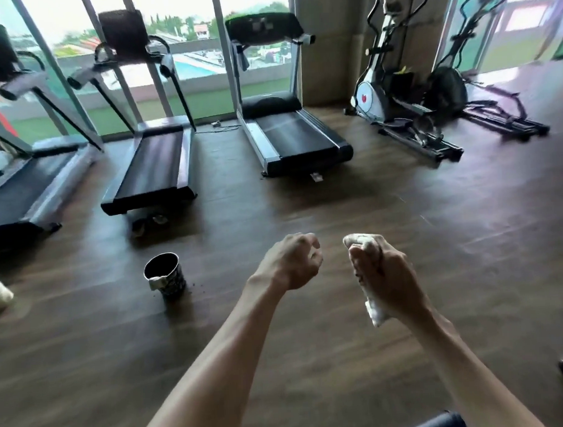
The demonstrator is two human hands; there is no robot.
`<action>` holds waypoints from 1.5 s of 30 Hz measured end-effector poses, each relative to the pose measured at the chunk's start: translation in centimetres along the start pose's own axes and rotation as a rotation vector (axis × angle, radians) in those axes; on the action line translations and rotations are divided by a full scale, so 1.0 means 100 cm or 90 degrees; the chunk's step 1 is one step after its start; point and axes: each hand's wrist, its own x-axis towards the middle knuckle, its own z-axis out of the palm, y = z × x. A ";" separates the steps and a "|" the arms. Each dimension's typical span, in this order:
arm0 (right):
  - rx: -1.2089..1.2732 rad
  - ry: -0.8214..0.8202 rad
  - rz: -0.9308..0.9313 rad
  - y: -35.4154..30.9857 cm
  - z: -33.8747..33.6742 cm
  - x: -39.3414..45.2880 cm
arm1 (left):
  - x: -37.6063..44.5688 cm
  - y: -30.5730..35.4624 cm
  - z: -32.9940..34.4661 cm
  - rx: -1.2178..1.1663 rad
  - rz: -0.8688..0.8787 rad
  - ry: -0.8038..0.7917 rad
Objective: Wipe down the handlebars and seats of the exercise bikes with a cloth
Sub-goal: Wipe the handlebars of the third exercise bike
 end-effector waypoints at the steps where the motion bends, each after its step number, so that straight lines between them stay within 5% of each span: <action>1: -0.007 0.013 -0.005 0.006 -0.005 0.016 | 0.021 0.004 -0.001 -0.006 0.016 -0.004; 18: -0.174 0.322 0.123 0.128 -0.121 0.187 | 0.373 0.150 0.035 0.053 0.424 -0.172; 30: -0.301 0.483 0.264 0.232 -0.248 0.199 | 0.476 0.352 0.141 0.065 0.643 -0.341; 45: -0.479 0.693 0.367 0.305 -0.410 0.196 | 0.527 0.597 0.237 0.019 0.919 -0.431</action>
